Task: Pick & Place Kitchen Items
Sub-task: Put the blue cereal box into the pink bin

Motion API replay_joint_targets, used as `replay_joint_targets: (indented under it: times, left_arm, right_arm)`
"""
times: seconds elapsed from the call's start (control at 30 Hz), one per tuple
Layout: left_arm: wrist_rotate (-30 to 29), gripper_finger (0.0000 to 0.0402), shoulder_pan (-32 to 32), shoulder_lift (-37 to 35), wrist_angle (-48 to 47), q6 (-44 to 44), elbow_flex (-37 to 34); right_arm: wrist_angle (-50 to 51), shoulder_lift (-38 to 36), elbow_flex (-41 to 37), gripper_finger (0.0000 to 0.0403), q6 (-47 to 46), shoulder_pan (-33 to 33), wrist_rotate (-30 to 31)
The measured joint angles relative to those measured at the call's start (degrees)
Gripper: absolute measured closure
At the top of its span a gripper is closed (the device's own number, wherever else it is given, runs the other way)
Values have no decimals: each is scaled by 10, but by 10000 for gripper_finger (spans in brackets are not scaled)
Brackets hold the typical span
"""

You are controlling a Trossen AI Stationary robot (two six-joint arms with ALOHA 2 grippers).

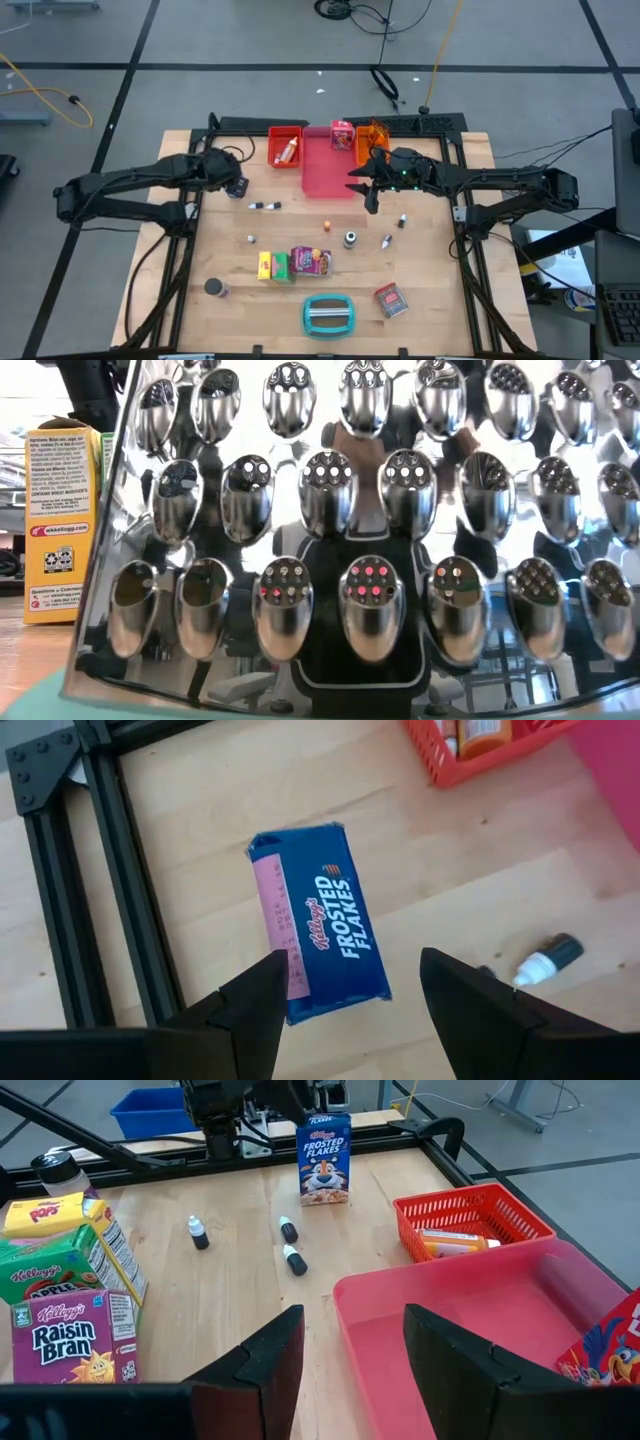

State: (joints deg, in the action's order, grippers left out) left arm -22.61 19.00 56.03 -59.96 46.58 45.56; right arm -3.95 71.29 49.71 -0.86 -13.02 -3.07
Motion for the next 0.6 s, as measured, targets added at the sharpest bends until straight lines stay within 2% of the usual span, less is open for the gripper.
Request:
replay_joint_targets:
  times: [0.27,0.5,0.6]
  left_arm:
    - [-22,172,-3,60,-1,-1,0]
    - [-32,172,-4,65,0,-4,0]
    - [-32,190,-4,66,0,-5,0]
  right_arm:
    - [7,0,0,238,0,0,0]
    - [8,0,0,238,0,0,0]
    - [8,0,0,238,0,0,0]
